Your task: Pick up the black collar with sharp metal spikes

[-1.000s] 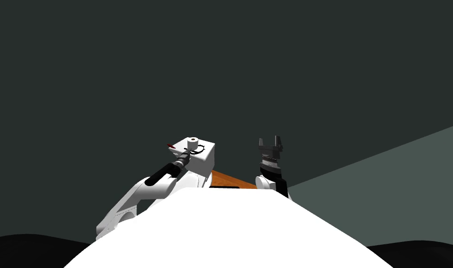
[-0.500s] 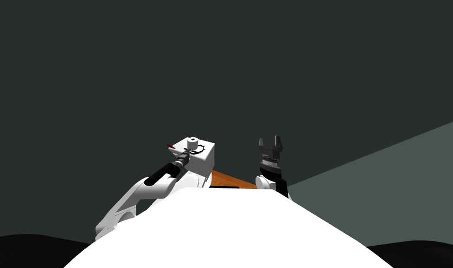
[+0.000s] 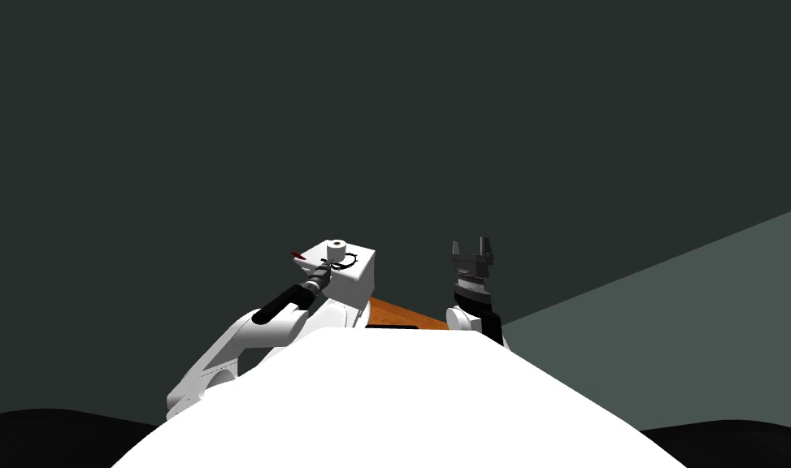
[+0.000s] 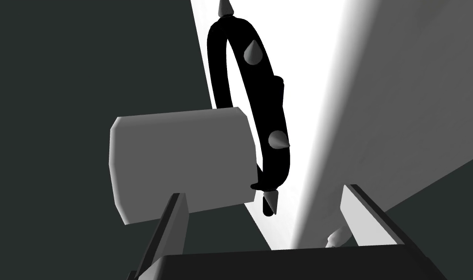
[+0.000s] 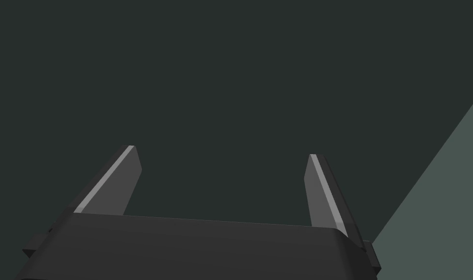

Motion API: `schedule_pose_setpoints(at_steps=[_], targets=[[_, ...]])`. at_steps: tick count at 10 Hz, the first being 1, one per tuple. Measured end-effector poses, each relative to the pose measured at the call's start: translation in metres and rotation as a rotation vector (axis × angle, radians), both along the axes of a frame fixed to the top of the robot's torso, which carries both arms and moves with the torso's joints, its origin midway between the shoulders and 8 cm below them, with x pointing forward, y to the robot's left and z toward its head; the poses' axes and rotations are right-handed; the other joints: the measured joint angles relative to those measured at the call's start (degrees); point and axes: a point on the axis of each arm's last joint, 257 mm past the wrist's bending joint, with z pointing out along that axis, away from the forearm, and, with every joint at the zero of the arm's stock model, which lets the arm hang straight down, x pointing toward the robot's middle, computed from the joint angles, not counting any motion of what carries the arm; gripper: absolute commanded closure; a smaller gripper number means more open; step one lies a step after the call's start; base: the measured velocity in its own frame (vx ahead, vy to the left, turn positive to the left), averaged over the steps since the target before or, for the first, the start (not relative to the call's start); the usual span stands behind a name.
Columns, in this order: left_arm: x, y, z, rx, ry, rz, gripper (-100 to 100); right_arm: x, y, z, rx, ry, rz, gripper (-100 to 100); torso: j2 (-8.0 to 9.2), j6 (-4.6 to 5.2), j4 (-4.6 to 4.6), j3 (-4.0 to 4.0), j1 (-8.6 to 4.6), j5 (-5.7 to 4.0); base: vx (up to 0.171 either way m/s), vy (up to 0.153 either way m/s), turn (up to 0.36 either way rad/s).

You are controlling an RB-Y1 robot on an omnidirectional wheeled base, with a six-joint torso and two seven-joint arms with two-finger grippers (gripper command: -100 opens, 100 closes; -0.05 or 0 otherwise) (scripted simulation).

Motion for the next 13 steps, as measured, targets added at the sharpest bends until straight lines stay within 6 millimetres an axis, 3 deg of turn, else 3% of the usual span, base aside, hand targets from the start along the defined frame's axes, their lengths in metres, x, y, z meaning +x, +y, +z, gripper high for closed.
schedule_pose_setpoints(at_steps=[5,6,7,8,9,13], targets=[[0.0000,0.0037,0.0000,0.000,0.000,0.008,-100,0.0000,0.0000,0.0000,0.000,0.000,0.000,0,0.04,0.00,0.01,0.02,0.05,0.01,-0.005,0.005,-0.017],[0.0000,0.0038,0.0000,0.000,0.000,0.008,0,0.0000,0.0000,0.0000,0.000,0.000,0.000,0,0.03,0.00,0.01,0.02,0.03,0.01,0.000,0.000,0.000],[0.0000,0.0038,0.0000,0.000,0.000,0.008,-100,0.0000,0.0000,0.0000,0.000,0.000,0.000,0,0.01,0.00,0.00,0.01,0.01,0.00,0.032,-0.003,-0.021],[0.0020,0.0061,-0.0030,0.000,0.001,0.011,-100,0.0000,0.0000,0.0000,0.000,0.000,0.000,0,-0.09,0.01,-0.02,-0.05,0.00,0.00,0.016,-0.004,-0.003],[0.0023,0.0064,-0.0033,0.000,0.000,0.011,100,0.0000,0.0000,0.0000,0.000,0.000,0.000,0,-0.07,0.00,-0.02,-0.04,-0.01,0.00,0.000,0.000,0.000],[0.0023,0.0063,-0.0032,0.000,0.000,0.011,100,0.0000,0.0000,0.0000,0.000,0.000,0.000,0,0.00,0.00,0.00,0.00,0.00,0.00,0.000,0.000,0.000]])
